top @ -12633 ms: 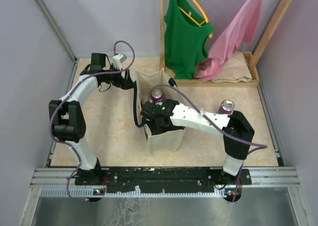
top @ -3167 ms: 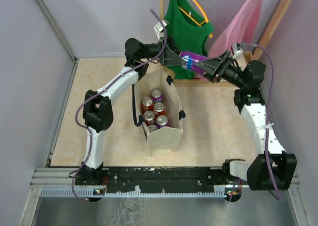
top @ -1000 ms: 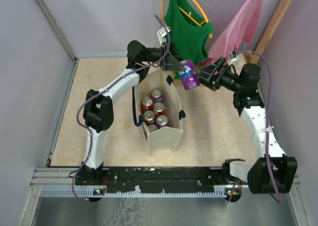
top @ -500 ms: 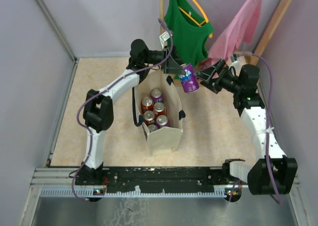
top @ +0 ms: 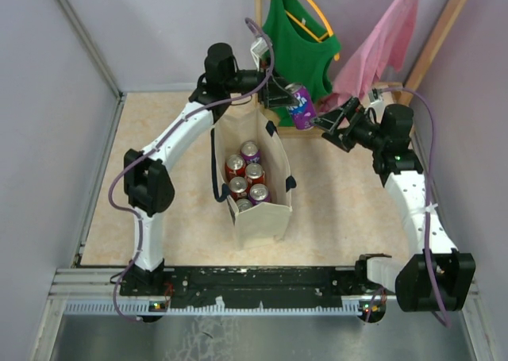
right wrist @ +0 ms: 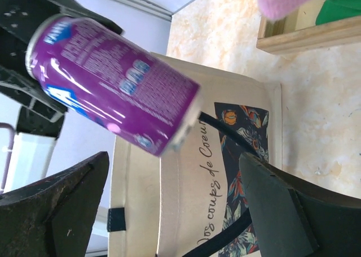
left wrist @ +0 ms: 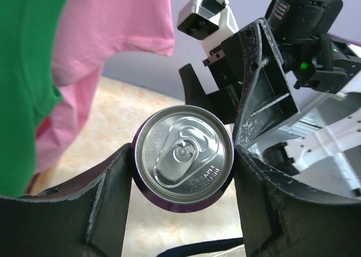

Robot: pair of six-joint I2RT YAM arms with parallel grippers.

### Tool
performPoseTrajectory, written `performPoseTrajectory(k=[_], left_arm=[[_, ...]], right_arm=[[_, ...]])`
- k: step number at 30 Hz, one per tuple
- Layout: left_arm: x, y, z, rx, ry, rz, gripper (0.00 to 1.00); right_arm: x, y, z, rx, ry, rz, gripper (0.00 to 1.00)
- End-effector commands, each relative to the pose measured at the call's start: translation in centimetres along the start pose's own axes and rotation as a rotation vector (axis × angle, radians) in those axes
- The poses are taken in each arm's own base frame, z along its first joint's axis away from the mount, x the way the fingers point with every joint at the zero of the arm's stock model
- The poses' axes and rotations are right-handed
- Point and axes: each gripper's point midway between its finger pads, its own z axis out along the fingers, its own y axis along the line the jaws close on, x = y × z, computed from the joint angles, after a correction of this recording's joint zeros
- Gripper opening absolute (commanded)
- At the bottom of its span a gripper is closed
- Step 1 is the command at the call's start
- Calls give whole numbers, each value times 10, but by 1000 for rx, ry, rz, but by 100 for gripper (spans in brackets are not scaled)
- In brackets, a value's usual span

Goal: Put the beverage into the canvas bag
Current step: Place the drink at the center of the board.

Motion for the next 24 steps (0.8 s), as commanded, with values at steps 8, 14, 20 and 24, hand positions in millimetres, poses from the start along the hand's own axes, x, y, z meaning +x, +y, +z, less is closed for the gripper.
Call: performPoseTrajectory(k=[8,14,20,24], left_arm=[[-102,-29,-65,-261,-108,467,0],[-118,-28,-116,-389,-116,514,0],[-114,-31,-164,-482,-93,501,0],[-110,-28,-203,-602,-94,490,0]], right_arm=[[-6,15,-10,-13,-42,-71,97],[-7,9,-8,16,-35,-76,97],[-12,5,-4,40,-28,-97,97],[-14,3,-1,46,-22,-101,97]])
